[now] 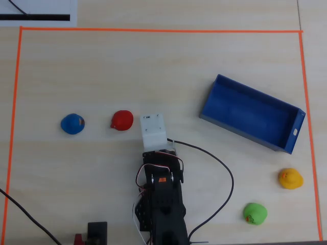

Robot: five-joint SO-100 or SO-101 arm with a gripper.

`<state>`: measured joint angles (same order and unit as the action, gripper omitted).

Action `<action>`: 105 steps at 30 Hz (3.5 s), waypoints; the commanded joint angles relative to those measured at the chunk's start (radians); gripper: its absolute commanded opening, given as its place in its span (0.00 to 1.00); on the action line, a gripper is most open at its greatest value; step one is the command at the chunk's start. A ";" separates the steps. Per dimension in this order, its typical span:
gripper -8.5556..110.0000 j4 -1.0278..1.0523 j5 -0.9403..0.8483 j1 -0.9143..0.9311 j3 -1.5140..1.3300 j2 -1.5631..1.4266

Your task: Grasp green duck and put it into box.

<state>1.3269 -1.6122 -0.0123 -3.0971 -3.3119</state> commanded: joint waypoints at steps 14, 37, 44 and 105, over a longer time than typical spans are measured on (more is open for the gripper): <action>0.11 0.028 0.005 -0.008 -0.002 0.000; 0.12 0.028 0.006 -0.006 -0.002 0.000; 0.07 0.028 0.009 -0.011 -0.002 0.000; 0.38 -0.360 -0.333 2.063 1.163 1.440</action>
<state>1.0999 -1.8853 2.0126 -1.8853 -1.8883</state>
